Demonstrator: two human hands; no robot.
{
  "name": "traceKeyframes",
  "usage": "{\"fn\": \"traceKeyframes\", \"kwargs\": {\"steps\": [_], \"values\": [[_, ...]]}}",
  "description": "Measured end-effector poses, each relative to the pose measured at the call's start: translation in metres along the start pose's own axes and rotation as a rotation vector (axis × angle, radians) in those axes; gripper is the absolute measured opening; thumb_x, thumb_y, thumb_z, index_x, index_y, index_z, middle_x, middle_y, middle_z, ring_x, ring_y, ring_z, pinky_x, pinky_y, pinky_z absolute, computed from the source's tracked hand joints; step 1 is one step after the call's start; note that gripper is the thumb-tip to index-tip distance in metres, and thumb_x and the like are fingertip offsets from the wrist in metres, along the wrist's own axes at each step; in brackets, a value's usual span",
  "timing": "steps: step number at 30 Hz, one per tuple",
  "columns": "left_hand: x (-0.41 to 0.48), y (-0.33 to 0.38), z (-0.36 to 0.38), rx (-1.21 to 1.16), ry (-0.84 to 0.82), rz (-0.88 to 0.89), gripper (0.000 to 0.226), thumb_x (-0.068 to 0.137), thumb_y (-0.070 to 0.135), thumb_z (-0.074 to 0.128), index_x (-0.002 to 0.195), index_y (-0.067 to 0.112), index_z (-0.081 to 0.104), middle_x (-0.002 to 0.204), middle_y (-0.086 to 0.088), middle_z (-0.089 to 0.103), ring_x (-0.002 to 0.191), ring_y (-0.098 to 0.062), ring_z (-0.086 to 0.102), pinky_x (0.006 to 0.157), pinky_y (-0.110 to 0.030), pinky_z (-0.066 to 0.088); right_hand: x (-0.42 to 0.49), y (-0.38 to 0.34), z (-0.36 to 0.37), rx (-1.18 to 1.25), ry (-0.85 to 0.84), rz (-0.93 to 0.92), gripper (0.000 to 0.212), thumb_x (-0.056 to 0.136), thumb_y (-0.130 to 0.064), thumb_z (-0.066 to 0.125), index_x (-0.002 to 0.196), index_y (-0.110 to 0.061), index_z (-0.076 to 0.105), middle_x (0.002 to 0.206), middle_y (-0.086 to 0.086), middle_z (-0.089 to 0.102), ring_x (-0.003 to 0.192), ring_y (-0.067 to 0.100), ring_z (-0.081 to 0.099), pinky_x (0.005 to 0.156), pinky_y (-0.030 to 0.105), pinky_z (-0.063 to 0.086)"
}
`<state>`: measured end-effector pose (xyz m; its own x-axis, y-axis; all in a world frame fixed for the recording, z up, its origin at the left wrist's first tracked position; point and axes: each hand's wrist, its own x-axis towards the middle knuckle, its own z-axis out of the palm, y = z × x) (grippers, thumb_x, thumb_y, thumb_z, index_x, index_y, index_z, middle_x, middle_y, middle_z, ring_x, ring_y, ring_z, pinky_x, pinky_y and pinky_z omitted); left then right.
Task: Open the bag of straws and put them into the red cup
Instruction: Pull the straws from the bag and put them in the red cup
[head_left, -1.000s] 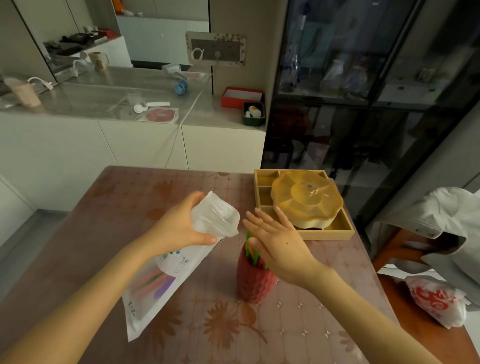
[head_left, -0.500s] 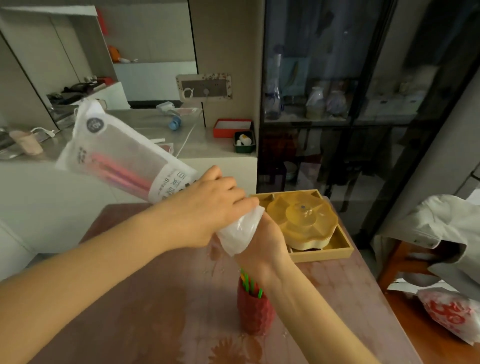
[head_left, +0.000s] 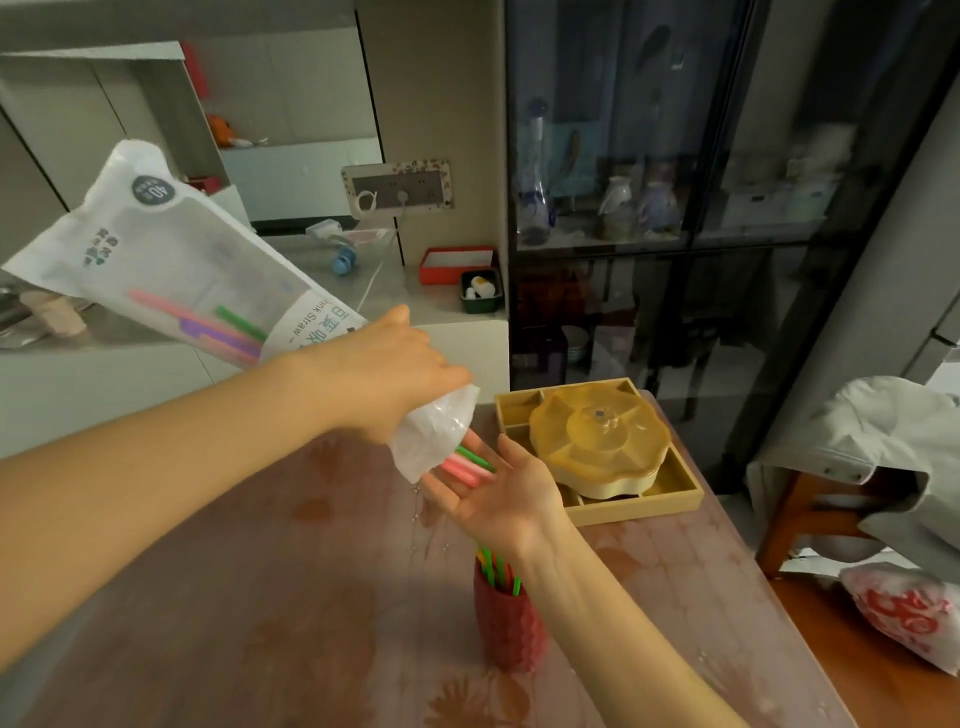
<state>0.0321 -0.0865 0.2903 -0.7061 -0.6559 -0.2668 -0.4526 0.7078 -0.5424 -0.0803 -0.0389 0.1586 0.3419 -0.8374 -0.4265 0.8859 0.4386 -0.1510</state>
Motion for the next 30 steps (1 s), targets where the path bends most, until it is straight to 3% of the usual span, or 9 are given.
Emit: {"fn": "traceKeyframes", "kwargs": {"steps": [5, 7, 10, 14, 16, 19, 22, 26, 30], "values": [[-0.01, -0.009, 0.005, -0.042, 0.144, -0.124, 0.053, 0.074, 0.005, 0.057, 0.12, 0.02, 0.037, 0.069, 0.002, 0.05, 0.068, -0.025, 0.049, 0.064, -0.031, 0.029, 0.0, -0.003, -0.009, 0.024, -0.03, -0.081, 0.045, 0.096, -0.037, 0.044, 0.123, -0.003, 0.056, 0.113, 0.028, 0.065, 0.083, 0.04, 0.071, 0.076, 0.05, 0.055], [-0.013, -0.009, 0.014, -0.14, 0.182, -0.171, 0.052, 0.073, 0.001, 0.055, 0.118, 0.021, 0.039, 0.061, 0.005, 0.037, 0.067, -0.025, 0.045, 0.057, -0.034, 0.034, -0.003, -0.005, -0.011, 0.021, -0.056, -0.137, 0.044, 0.095, -0.037, 0.046, 0.122, -0.003, 0.056, 0.118, 0.027, 0.063, 0.091, 0.039, 0.069, 0.087, 0.048, 0.051], [-0.017, -0.005, 0.033, -0.349, 0.211, -0.244, 0.054, 0.072, 0.0, 0.056, 0.119, 0.024, 0.042, 0.067, 0.003, 0.046, 0.071, -0.025, 0.05, 0.058, -0.037, 0.041, -0.007, -0.01, -0.01, -0.005, -0.101, -0.204, 0.038, 0.095, -0.033, 0.048, 0.12, -0.005, 0.055, 0.124, 0.023, 0.061, 0.111, 0.037, 0.06, 0.098, 0.045, 0.045], [-0.023, 0.01, 0.06, -0.662, 0.27, -0.372, 0.057, 0.075, 0.016, 0.07, 0.124, 0.028, 0.043, 0.098, -0.004, 0.068, 0.085, -0.026, 0.061, 0.064, -0.032, 0.044, -0.013, -0.015, -0.005, -0.039, -0.155, -0.313, 0.033, 0.085, -0.02, 0.06, 0.115, -0.01, 0.05, 0.118, 0.021, 0.064, 0.111, 0.034, 0.061, 0.106, 0.047, 0.038], [-0.024, 0.018, 0.067, -0.788, 0.34, -0.412, 0.055, 0.073, 0.023, 0.074, 0.121, 0.025, 0.048, 0.098, -0.004, 0.069, 0.084, -0.025, 0.063, 0.063, -0.031, 0.042, -0.013, -0.014, -0.005, -0.145, -0.177, -0.38, 0.043, 0.075, -0.019, 0.065, 0.115, -0.013, 0.048, 0.12, 0.019, 0.064, 0.111, 0.03, 0.062, 0.103, 0.043, 0.043], [-0.024, 0.031, 0.073, -0.914, 0.459, -0.433, 0.054, 0.068, 0.027, 0.078, 0.116, 0.024, 0.052, 0.094, -0.005, 0.072, 0.081, -0.026, 0.064, 0.065, -0.034, 0.048, -0.008, -0.002, -0.005, -0.488, -0.12, -0.431, 0.058, 0.078, -0.034, 0.065, 0.127, -0.006, 0.05, 0.116, 0.015, 0.067, 0.1, 0.027, 0.067, 0.073, 0.033, 0.054], [-0.02, 0.047, 0.078, -0.964, 0.503, -0.421, 0.061, 0.067, 0.029, 0.079, 0.12, 0.024, 0.049, 0.098, -0.002, 0.071, 0.082, -0.024, 0.065, 0.064, -0.033, 0.047, -0.005, 0.009, -0.007, -0.809, 0.018, -0.522, 0.045, 0.087, -0.051, 0.051, 0.11, -0.016, 0.066, 0.105, 0.013, 0.072, 0.088, 0.03, 0.069, 0.065, 0.043, 0.054], [-0.023, 0.062, 0.099, -1.017, 0.541, -0.444, 0.077, 0.062, 0.026, 0.083, 0.127, 0.022, 0.041, 0.109, 0.0, 0.067, 0.092, -0.02, 0.064, 0.069, -0.027, 0.047, -0.021, -0.007, -0.002, -0.618, -0.051, -0.739, 0.038, 0.1, -0.029, 0.038, 0.085, -0.003, 0.06, 0.096, 0.014, 0.073, 0.096, 0.026, 0.069, 0.087, 0.039, 0.053], [-0.027, 0.071, 0.125, -1.077, 0.551, -0.49, 0.086, 0.054, 0.028, 0.087, 0.127, 0.021, 0.042, 0.116, 0.002, 0.063, 0.102, -0.017, 0.06, 0.077, -0.022, 0.042, -0.044, -0.04, 0.007, -0.364, -0.118, -0.851, 0.032, 0.1, -0.026, 0.039, 0.072, -0.012, 0.046, 0.054, -0.002, 0.047, 0.051, 0.012, 0.049, 0.06, 0.026, 0.049]]}}
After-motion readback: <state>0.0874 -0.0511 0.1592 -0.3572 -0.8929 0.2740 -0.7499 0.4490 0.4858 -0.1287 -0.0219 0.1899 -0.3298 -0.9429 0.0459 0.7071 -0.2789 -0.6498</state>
